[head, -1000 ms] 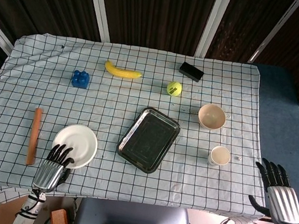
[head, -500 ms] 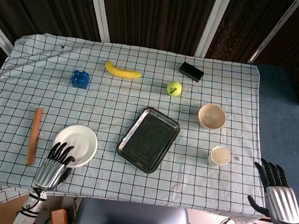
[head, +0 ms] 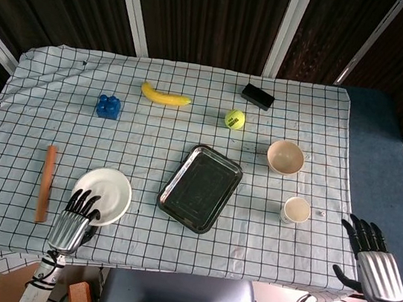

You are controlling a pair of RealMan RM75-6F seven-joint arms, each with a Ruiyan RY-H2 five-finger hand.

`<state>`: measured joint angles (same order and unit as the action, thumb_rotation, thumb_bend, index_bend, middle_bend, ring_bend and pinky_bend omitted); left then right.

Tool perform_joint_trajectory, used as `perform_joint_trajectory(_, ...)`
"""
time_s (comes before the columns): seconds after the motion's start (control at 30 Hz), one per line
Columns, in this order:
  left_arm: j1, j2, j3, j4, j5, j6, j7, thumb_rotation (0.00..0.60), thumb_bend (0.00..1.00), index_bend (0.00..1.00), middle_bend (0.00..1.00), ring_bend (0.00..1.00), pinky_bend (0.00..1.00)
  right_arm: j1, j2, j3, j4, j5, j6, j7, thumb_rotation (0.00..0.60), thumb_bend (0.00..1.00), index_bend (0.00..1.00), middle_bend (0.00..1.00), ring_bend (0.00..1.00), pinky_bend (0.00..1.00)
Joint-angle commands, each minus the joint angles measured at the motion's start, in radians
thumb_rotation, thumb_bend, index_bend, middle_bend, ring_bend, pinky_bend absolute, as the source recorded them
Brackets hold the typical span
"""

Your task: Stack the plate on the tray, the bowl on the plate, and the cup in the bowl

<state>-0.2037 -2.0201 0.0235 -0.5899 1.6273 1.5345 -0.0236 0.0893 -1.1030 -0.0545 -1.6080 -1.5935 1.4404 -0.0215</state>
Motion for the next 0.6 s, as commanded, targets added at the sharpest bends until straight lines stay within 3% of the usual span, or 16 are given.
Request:
perform_joint_trajectory(0.03, 0.001, -0.003, -0.001, 0.004, -0.001, 0.006, -0.004, 0.6, 0.43, 0.59, 0.23, 0.11, 0.12, 0.0, 0.0, 0.0, 0.0, -0.001, -0.003, -0.002, 0.6, 0.17, 0.0, 0.0, 0.0, 0.0)
perform_joint_trajectory(0.23, 0.003, -0.02, -0.016, 0.016, -0.013, 0.031, -0.022, 0.6, 0.49, 0.63, 0.25, 0.12, 0.12, -0.001, 0.004, -0.001, -0.002, -0.005, -0.009, 0.0, 0.6, 0.17, 0.0, 0.0, 0.0, 0.0)
perform_joint_trajectory(0.6, -0.003, -0.037, -0.043, 0.051, -0.026, 0.092, -0.079, 0.6, 0.48, 0.66, 0.27, 0.12, 0.1, 0.001, 0.007, -0.003, -0.005, -0.008, -0.026, -0.003, 0.6, 0.17, 0.0, 0.0, 0.0, 0.0)
